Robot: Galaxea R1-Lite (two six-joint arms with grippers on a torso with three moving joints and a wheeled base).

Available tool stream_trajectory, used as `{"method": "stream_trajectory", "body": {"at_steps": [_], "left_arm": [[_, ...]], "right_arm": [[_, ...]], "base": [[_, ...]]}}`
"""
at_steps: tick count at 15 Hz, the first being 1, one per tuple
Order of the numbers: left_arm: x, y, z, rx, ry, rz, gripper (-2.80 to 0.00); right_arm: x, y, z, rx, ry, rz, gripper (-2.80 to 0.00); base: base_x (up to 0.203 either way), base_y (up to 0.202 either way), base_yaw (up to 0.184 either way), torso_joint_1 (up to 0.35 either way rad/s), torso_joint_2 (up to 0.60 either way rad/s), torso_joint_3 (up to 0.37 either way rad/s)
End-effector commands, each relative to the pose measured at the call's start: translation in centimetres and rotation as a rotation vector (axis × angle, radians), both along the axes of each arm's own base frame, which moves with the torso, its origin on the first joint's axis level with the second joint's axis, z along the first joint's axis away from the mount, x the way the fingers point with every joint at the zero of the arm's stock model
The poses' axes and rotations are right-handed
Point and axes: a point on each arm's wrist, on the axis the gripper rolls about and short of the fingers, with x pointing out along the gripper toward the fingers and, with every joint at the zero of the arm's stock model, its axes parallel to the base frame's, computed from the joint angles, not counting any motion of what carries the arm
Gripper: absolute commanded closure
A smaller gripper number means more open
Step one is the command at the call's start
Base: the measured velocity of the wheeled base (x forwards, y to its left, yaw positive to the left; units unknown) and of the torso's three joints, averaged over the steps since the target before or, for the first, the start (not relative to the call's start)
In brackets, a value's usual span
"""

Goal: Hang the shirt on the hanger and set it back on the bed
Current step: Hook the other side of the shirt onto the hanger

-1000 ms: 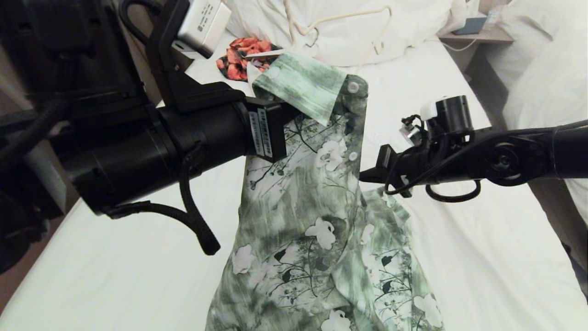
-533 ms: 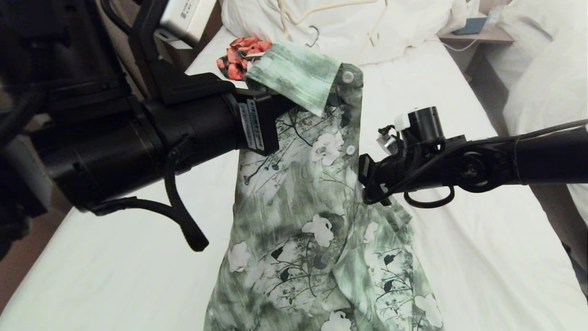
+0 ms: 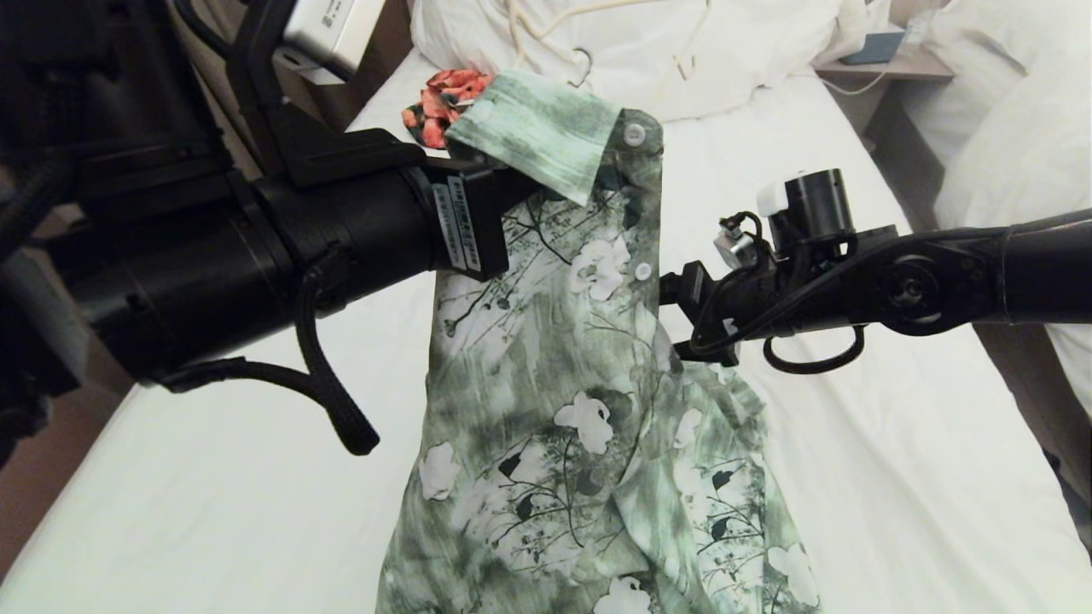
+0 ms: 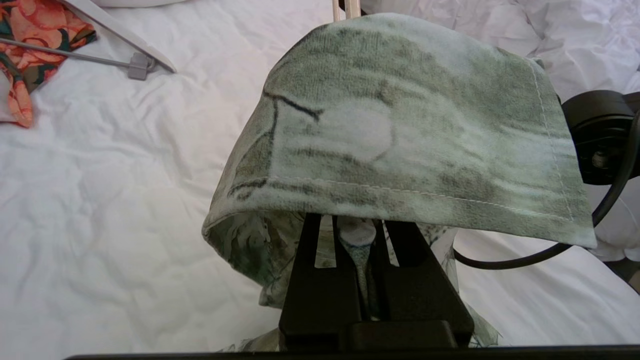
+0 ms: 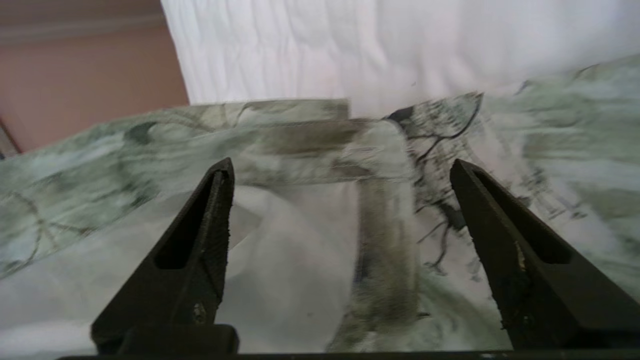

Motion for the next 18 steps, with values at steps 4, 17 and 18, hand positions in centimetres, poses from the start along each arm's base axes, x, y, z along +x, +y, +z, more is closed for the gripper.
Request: {"method": "stream_trajectory", "body": {"at_steps": [4, 17, 18], "left_arm": [[0.1, -0.1, -0.1, 0.002, 0.001, 0.002, 0.0], [0.0, 0.1, 0.1, -0.003, -0.005, 0.003, 0.0], [0.0, 0.1, 0.1, -0.003, -0.005, 0.003, 0.0]], "right_arm": [[-0.2, 0.0, 1.4, 0.058, 0.015, 0.007, -2.8], [0.0, 2.6, -0.9, 0.067, 0.08, 0.122, 0.0], [-0.1, 2.6, -0.8, 0.069, 0.078, 0.123, 0.0]], "base": [[0.0, 0.0, 0.0, 0.0, 0.0, 0.0], [0.0, 0.0, 0.0, 0.0, 0.0, 0.0], [0.0, 0.0, 0.0, 0.0, 0.0, 0.0]]}}
